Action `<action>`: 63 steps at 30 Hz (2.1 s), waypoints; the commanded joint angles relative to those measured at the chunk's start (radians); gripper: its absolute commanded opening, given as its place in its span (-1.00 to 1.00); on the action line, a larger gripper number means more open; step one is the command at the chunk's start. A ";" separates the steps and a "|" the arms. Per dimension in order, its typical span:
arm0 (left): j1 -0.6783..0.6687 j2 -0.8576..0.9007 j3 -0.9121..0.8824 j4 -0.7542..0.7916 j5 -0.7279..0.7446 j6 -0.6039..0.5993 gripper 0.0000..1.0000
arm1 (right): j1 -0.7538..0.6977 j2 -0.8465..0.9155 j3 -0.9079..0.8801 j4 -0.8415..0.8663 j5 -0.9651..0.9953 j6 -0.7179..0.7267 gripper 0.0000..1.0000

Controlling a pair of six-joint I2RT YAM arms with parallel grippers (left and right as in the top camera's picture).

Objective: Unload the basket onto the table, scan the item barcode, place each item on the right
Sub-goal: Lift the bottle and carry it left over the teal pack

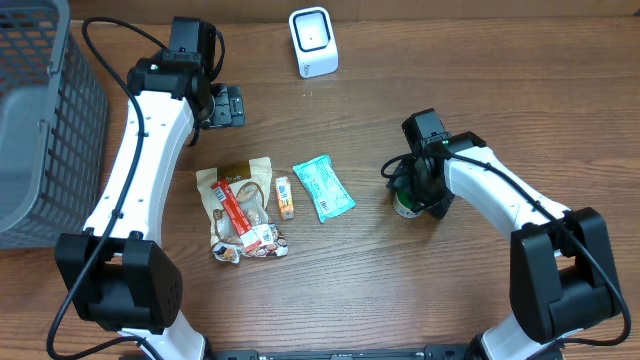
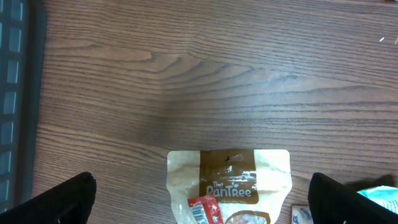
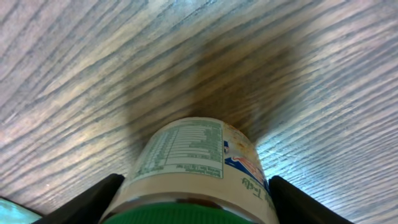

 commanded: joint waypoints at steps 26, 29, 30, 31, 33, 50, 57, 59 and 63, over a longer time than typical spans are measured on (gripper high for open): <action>-0.002 -0.015 0.016 0.001 -0.013 -0.003 1.00 | -0.064 0.008 0.054 0.013 -0.626 -0.001 0.09; -0.002 -0.015 0.016 0.001 -0.013 -0.003 1.00 | -0.064 0.008 0.054 0.029 -0.755 0.017 0.07; -0.002 -0.015 0.016 0.001 -0.013 -0.003 1.00 | -0.064 0.008 0.054 0.031 -0.787 0.044 0.03; -0.002 -0.015 0.016 0.001 -0.013 -0.003 1.00 | -0.064 0.008 0.054 0.031 -0.811 0.070 -0.05; -0.002 -0.015 0.016 0.001 -0.013 -0.003 0.99 | -0.064 0.008 0.054 0.040 -0.859 0.116 -0.11; -0.002 -0.015 0.016 0.001 -0.013 -0.003 1.00 | -0.064 0.008 0.054 0.101 -1.134 0.139 -0.13; -0.002 -0.015 0.016 0.001 -0.013 -0.003 1.00 | -0.064 0.008 0.054 0.135 -1.227 0.139 -0.13; -0.002 -0.015 0.016 0.001 -0.013 -0.003 0.99 | -0.064 0.008 0.054 0.138 -1.237 0.139 -0.13; -0.002 -0.015 0.016 0.001 -0.013 -0.003 1.00 | -0.064 0.008 0.054 0.138 -1.265 0.139 -0.15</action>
